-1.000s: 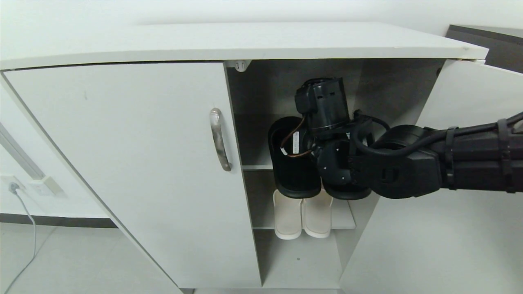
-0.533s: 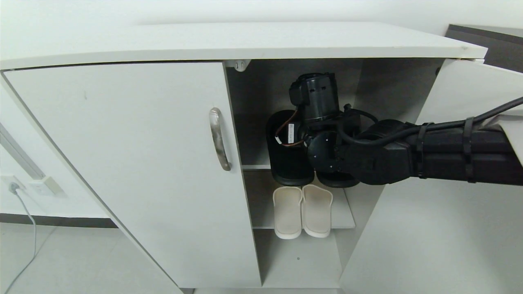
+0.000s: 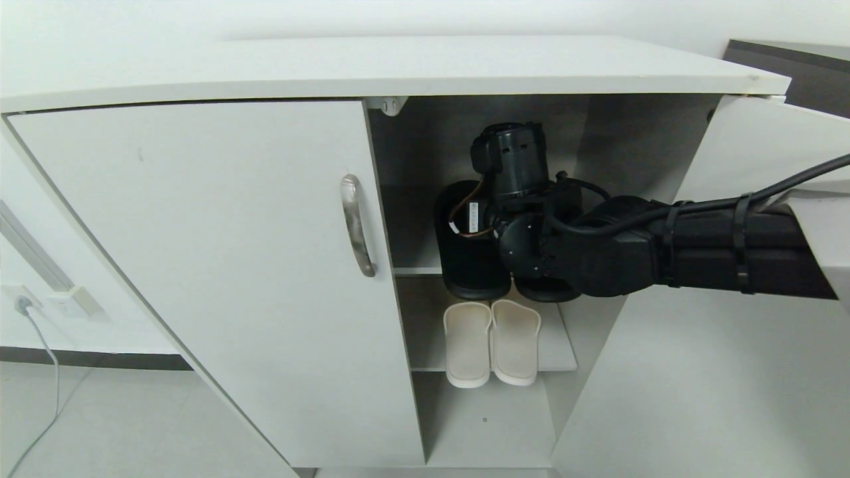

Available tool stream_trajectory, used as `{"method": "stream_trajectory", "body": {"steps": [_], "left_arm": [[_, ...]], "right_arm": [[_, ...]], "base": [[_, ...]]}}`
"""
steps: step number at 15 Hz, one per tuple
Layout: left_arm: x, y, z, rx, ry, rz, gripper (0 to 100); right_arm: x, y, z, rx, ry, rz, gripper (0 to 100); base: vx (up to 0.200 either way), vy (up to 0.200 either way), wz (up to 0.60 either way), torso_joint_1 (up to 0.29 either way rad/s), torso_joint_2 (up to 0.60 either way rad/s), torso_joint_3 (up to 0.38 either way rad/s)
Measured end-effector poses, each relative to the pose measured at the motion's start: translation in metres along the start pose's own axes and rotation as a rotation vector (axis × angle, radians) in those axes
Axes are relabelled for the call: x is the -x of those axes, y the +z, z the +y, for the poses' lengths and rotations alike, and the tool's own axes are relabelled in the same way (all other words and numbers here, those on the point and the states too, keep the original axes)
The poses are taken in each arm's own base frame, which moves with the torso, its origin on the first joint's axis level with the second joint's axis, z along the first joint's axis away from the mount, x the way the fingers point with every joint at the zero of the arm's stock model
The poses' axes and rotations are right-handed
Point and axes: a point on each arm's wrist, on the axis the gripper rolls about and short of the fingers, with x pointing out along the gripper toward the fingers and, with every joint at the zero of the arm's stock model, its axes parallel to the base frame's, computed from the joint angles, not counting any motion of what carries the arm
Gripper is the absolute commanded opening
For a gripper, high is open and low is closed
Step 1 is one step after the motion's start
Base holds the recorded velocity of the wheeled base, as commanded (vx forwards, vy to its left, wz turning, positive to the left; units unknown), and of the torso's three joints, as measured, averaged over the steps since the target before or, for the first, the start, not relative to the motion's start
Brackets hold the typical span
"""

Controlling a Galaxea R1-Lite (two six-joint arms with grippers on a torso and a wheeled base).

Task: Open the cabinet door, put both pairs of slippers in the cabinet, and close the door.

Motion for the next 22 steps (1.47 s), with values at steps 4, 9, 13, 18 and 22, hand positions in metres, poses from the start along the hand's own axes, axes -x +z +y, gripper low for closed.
{"method": "stream_trajectory", "body": {"steps": [4,9,13,18,22], "left_arm": [[0.000,0.000,0.000,0.000,0.000,0.000,0],[0.000,0.000,0.000,0.000,0.000,0.000,0],[0.000,0.000,0.000,0.001,0.000,0.000,0],[0.000,0.000,0.000,0.001,0.000,0.000,0],[0.000,0.000,0.000,0.000,-0.002,0.000,0]], "right_arm": [[-0.004,-0.002,0.000,0.010,-0.006,0.003,0],[-0.004,-0.007,-0.001,0.036,-0.010,0.026,100],[0.009,-0.009,-0.003,0.047,0.001,0.038,100],[0.053,-0.008,-0.014,0.076,0.058,0.060,100],[0.091,-0.022,-0.039,0.089,0.139,0.090,100]], "base": [[0.000,0.000,0.00,0.000,0.00,0.000],[0.000,0.000,0.00,0.000,0.00,0.000],[0.000,0.000,0.00,0.000,0.00,0.000],[0.000,0.000,0.00,0.000,0.00,0.000],[0.000,0.000,0.00,0.000,0.00,0.000]]}}
